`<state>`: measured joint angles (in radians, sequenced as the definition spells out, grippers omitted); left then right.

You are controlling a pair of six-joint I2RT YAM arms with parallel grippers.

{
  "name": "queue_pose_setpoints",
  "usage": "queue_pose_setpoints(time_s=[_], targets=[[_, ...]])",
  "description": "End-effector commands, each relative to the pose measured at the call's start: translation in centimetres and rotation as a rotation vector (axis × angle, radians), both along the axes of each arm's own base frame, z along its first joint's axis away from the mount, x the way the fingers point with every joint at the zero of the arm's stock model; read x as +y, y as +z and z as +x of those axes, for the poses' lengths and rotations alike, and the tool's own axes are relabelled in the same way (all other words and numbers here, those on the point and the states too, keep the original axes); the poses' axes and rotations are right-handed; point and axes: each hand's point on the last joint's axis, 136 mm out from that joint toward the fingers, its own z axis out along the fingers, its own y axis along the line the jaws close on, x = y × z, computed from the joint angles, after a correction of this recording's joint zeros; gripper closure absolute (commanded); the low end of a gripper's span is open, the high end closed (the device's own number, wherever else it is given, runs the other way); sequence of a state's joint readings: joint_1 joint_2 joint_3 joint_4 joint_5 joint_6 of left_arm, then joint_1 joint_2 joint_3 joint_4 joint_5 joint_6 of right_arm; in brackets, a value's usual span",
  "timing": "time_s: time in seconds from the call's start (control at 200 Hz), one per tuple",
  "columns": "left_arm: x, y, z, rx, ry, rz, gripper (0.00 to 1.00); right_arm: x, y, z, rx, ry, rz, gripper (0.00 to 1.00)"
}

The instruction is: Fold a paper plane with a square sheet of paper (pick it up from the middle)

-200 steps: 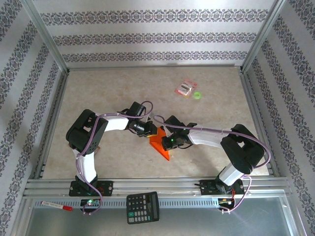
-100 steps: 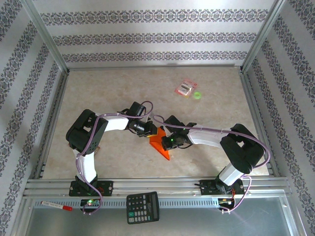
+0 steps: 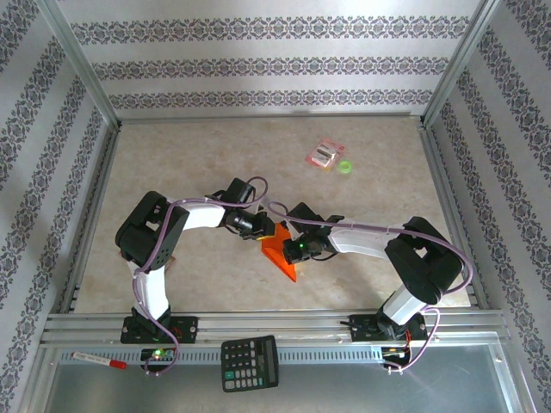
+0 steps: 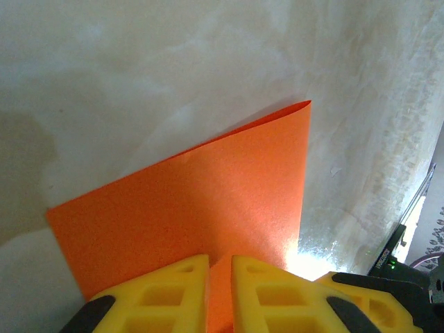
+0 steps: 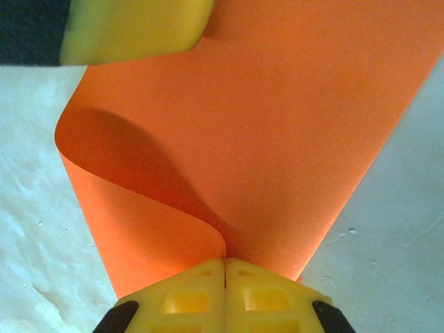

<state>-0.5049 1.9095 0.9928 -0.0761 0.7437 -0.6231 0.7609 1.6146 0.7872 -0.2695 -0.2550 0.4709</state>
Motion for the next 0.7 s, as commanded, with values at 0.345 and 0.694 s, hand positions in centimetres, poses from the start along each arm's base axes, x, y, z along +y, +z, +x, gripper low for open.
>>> queue_pose_setpoints(time_s=[0.345, 0.694], targets=[[0.5, 1.0, -0.1, -0.004, -0.001, 0.062, 0.74, -2.5, -2.5, -1.6, 0.048, -0.042, -0.079, 1.00], [1.5, 6.5, 2.1, -0.135, 0.060, 0.053, 0.64, -3.2, -3.0, -1.3, 0.046, -0.107, -0.098, 1.00]])
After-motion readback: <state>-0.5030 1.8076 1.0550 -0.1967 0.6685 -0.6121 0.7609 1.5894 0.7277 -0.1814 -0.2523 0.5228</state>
